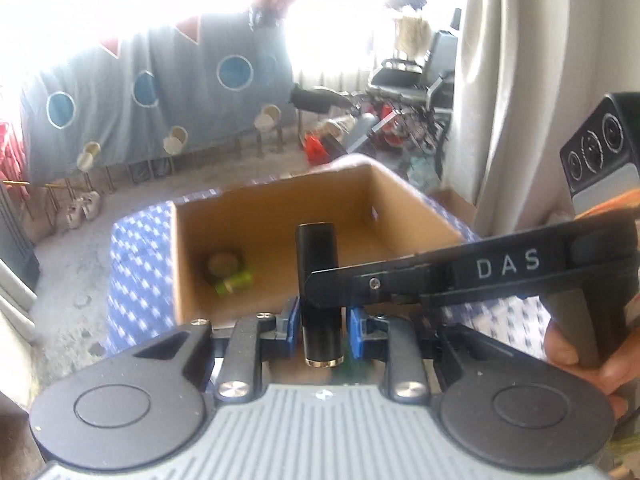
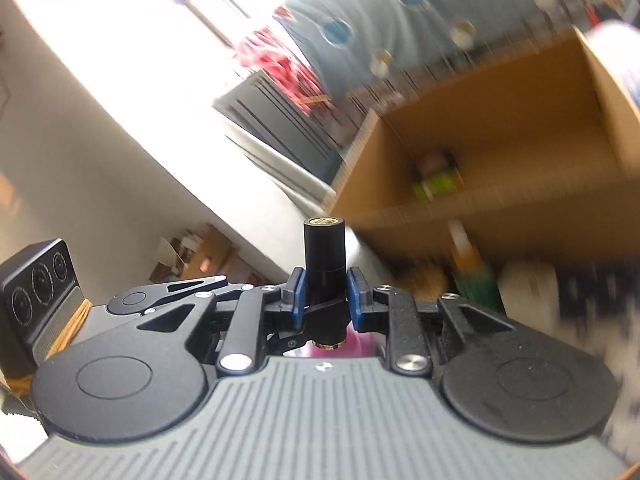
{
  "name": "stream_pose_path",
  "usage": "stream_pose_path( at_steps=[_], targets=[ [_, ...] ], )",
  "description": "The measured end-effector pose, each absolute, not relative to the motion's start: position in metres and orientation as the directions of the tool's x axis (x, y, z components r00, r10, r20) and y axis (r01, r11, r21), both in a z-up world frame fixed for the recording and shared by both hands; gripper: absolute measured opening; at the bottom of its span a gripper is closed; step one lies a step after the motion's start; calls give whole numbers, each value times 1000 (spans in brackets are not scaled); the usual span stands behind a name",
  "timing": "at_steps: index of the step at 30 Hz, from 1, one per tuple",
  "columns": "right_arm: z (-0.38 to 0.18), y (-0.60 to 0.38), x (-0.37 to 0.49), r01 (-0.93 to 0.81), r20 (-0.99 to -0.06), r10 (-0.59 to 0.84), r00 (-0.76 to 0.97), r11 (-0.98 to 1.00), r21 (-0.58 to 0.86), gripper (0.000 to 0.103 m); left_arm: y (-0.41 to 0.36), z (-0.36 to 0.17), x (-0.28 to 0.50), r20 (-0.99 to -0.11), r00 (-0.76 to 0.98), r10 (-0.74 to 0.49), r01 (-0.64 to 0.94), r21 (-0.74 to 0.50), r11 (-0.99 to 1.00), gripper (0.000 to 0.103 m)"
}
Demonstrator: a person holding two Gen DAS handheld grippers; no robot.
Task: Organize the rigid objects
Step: 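Lift the black cylinder with the right gripper into the box and release, then move the right gripper back to the black oval case and close on it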
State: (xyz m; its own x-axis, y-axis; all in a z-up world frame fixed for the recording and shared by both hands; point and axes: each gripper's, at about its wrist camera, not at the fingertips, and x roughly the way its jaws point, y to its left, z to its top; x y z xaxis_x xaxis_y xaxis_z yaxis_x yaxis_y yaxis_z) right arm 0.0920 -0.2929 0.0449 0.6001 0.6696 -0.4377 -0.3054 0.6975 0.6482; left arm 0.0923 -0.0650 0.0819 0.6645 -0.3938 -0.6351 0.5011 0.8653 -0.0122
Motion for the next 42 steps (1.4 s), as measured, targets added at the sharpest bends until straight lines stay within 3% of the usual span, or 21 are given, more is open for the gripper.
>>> stream_pose_path(
  at_steps=[7, 13, 20, 29, 42],
  targets=[
    [60, -287, 186, -301, -454, 700, 551, 675, 674, 21, -69, 90, 180, -728, 590, -350, 446, -68, 892, 26],
    [9, -279, 260, -154, -559, 723, 406, 658, 738, 21, -66, 45, 226, -837, 478, -267, 412, -55, 910, 26],
    [-52, -270, 298, -47, -648, 725, 234, 674, 737, 21, -66, 16, 240, -883, 407, -233, 431, -39, 901, 30],
    [-83, -245, 331, -20, -696, 714, 82, 699, 715, 22, -61, 15, 246, -872, 429, -236, 422, -37, 906, 32],
    [-15, -280, 286, -113, -591, 755, 285, 638, 761, 23, -23, 75, 181, -725, 585, -364, 405, -128, 905, 40]
  ],
)
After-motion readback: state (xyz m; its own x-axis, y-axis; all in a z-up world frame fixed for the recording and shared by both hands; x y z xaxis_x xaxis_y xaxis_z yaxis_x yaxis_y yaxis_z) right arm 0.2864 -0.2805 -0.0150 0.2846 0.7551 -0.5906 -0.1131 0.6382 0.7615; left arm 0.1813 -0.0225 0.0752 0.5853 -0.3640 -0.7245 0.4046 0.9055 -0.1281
